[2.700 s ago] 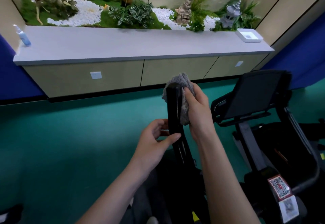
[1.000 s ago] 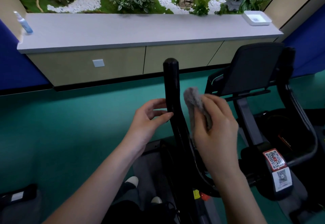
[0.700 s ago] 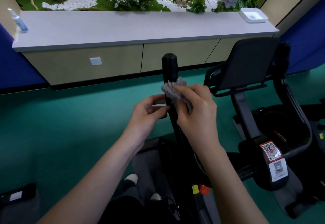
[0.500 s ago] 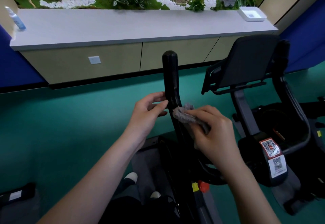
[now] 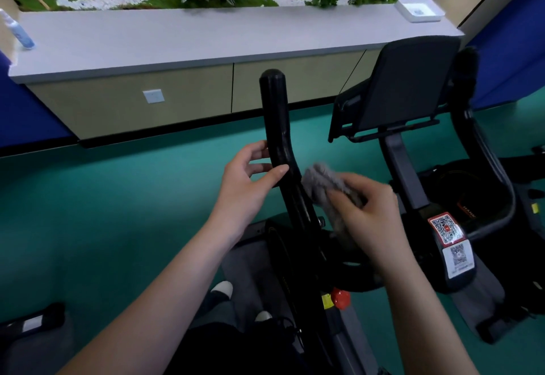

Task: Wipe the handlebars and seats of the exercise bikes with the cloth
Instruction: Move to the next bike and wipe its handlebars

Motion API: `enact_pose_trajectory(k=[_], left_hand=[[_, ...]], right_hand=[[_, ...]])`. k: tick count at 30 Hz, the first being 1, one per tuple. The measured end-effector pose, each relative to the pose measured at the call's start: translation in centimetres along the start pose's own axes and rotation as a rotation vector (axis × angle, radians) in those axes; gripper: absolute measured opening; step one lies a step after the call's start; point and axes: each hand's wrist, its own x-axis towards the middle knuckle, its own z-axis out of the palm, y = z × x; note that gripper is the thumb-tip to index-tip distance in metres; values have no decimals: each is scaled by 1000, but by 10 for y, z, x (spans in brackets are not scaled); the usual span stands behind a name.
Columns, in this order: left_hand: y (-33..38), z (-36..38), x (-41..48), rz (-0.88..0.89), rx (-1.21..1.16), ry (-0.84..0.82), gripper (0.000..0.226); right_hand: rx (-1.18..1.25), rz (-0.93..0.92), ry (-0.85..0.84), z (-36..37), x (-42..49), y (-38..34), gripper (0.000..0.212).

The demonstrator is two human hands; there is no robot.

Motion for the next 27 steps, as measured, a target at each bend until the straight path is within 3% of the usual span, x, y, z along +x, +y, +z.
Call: enact_pose_trajectory(k=[4, 9, 13, 17, 24, 27], left_hand=[[1, 3, 0, 8, -10, 10, 36], [-1, 5, -1, 4, -21, 26, 39], [0, 7, -3, 3, -35, 49, 42], [0, 10, -7, -11, -50, 68, 41], [-4, 13, -23, -57, -131, 138, 31], [-11, 15, -39, -81, -132, 142, 35]], right_hand=[[77, 57, 49, 21, 32, -4, 19], [25, -4, -38, 20, 23, 0, 17], [-52, 47, -181, -5, 4, 14, 11], [-1, -1, -9, -7, 7, 9, 15], [-68, -115, -79, -10, -24, 13, 23], [-39, -130, -12, -16, -16, 14, 18]])
